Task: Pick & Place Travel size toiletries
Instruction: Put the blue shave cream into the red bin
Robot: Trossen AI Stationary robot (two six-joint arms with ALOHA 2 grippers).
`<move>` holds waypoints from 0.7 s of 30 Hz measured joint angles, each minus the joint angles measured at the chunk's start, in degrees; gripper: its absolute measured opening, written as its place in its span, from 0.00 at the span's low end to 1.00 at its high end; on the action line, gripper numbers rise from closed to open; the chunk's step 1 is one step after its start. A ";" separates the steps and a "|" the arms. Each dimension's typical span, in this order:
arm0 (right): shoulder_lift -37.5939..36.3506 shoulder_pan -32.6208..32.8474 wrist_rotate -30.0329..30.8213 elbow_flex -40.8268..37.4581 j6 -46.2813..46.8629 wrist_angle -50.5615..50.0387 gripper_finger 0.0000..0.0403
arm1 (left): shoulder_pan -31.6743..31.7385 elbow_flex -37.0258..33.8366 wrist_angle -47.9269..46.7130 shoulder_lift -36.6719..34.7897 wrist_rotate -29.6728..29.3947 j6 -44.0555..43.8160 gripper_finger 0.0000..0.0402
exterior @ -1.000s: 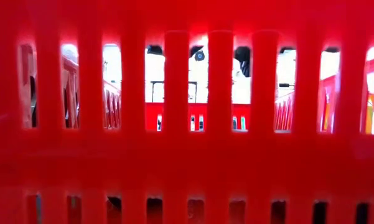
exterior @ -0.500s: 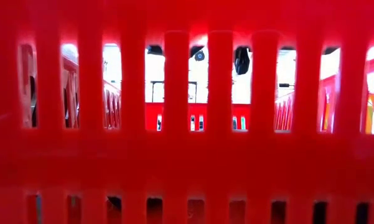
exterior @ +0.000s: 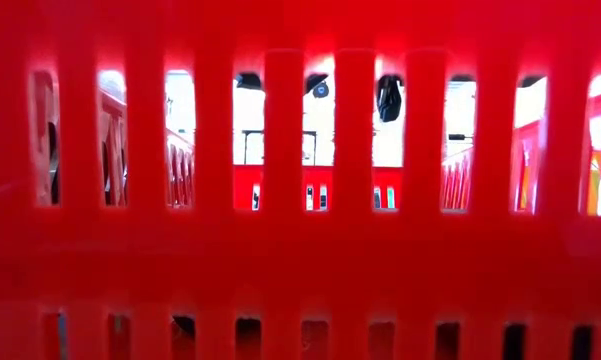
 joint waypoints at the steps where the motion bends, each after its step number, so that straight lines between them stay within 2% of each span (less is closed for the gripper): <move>1: 0.00 0.00 0.00 0.00 -0.04 0.00 0.14 | 0.00 0.00 -0.03 0.00 0.00 0.01 0.34; 6: 0.00 0.00 0.08 0.02 -0.58 0.00 0.03 | 0.00 0.00 -0.01 0.00 -0.02 0.00 0.34; 16: 0.00 0.00 0.15 0.01 -1.52 0.00 0.01 | 0.02 0.00 0.01 0.00 0.23 0.00 0.34; 21: 0.00 0.00 -0.31 0.01 -1.65 -0.09 0.01 | 0.02 0.00 0.03 0.00 0.61 -0.01 0.38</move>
